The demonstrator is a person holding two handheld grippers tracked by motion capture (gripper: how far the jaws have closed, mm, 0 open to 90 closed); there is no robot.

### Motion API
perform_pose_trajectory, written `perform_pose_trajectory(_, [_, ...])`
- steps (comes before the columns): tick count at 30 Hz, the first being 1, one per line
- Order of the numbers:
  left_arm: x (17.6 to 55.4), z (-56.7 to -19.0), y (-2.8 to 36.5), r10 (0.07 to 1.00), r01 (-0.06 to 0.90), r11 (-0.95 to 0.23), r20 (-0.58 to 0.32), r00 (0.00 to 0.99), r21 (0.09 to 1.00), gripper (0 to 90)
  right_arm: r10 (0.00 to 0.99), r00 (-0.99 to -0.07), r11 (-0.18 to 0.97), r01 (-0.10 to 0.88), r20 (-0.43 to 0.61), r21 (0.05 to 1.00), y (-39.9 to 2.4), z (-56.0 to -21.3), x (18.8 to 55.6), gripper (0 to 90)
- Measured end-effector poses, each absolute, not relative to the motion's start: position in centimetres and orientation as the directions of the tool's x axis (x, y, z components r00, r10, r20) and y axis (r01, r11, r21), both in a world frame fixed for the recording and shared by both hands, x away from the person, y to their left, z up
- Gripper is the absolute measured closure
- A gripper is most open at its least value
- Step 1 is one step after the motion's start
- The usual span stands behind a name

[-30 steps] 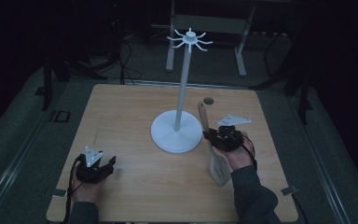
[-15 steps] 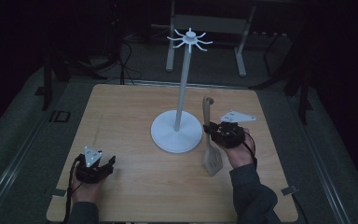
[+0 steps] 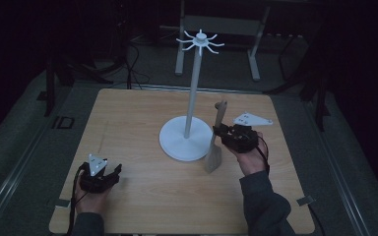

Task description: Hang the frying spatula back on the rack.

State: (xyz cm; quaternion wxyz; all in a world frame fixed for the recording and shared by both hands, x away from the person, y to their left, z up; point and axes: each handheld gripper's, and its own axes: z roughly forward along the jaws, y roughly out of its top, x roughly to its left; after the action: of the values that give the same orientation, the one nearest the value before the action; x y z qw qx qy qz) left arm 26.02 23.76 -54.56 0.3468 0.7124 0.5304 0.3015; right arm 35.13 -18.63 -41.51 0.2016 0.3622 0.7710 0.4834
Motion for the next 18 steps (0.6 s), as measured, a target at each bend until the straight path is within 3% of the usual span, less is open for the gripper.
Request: perform_pose_trajectory(18, [26.0, -54.6, 23.7, 0.965, 0.545, -0.197, 0.063, 0.254, 0.815, 42.7, 0.764, -0.644, 0.245, 0.334, 0.030, 0.910, -18.4, -40.3, 35.2, 74.9])
